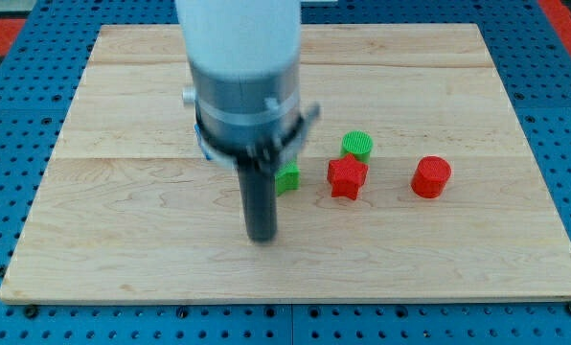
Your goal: Slightly move the circles in a diagonal line
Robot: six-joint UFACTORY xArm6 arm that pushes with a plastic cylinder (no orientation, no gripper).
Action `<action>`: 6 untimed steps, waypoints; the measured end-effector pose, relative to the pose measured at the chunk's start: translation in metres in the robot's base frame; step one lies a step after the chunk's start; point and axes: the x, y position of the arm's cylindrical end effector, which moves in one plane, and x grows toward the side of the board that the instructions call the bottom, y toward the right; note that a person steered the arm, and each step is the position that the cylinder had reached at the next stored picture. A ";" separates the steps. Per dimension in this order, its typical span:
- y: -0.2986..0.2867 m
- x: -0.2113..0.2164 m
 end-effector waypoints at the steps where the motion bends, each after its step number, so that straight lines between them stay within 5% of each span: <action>1: 0.138 0.008; 2: 0.254 -0.045; 3: 0.253 -0.101; 6: 0.123 -0.153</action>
